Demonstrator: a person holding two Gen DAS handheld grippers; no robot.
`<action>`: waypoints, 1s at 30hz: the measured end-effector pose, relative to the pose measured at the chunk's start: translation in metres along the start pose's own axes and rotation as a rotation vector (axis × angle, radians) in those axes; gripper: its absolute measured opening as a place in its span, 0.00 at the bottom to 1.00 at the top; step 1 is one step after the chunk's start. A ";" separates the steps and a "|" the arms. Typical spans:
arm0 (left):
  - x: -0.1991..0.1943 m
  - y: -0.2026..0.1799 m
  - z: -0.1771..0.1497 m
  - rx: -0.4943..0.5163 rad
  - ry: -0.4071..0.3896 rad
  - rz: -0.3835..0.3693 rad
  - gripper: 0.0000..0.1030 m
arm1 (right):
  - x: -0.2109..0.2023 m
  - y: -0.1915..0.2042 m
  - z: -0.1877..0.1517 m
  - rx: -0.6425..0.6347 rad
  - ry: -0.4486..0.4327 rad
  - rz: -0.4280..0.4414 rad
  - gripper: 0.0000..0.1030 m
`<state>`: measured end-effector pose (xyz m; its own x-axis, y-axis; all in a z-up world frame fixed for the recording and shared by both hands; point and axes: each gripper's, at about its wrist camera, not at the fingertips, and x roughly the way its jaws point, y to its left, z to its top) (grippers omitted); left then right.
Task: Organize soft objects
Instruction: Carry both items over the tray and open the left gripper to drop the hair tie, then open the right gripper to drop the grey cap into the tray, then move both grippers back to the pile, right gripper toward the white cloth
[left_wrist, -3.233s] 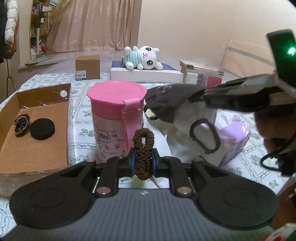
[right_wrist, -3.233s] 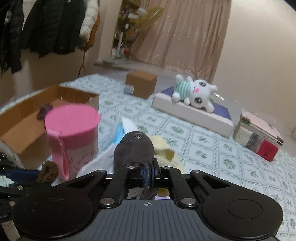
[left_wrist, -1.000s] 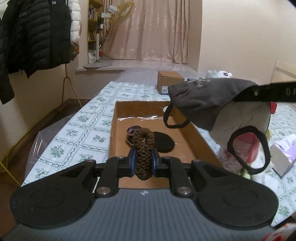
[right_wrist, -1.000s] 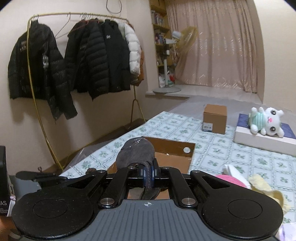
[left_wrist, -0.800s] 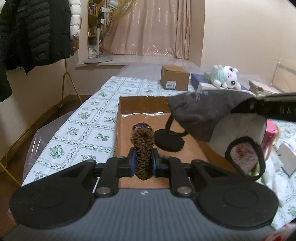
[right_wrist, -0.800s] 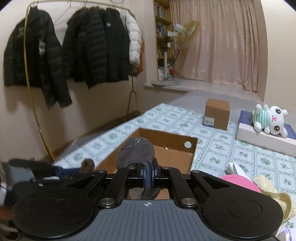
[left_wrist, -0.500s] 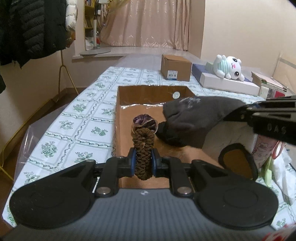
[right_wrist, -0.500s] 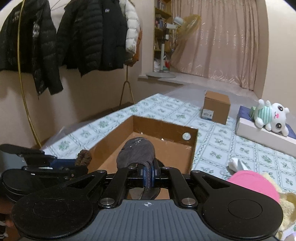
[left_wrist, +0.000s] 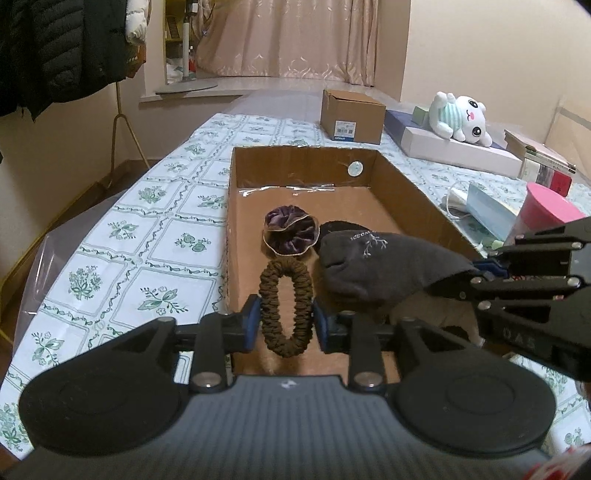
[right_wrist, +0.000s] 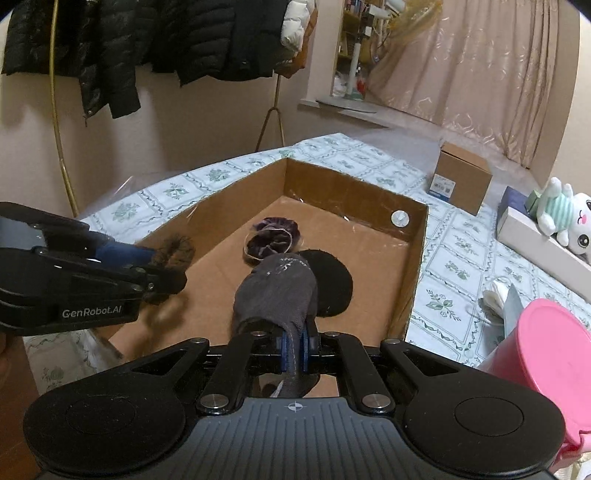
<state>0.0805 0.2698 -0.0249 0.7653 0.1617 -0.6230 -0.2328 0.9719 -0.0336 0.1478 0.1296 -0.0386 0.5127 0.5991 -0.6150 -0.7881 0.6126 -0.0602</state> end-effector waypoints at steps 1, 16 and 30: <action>-0.002 -0.001 0.000 0.004 -0.002 0.001 0.34 | -0.003 0.000 -0.001 0.000 -0.009 -0.002 0.22; -0.056 -0.010 -0.008 -0.046 -0.052 0.013 0.44 | -0.086 0.002 -0.025 -0.017 -0.118 -0.026 0.57; -0.111 -0.073 -0.029 -0.080 -0.072 -0.012 0.60 | -0.187 -0.058 -0.088 0.253 -0.157 -0.183 0.57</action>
<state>-0.0048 0.1757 0.0244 0.8088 0.1651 -0.5645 -0.2685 0.9576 -0.1046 0.0671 -0.0634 0.0108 0.6991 0.5277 -0.4826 -0.5792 0.8136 0.0506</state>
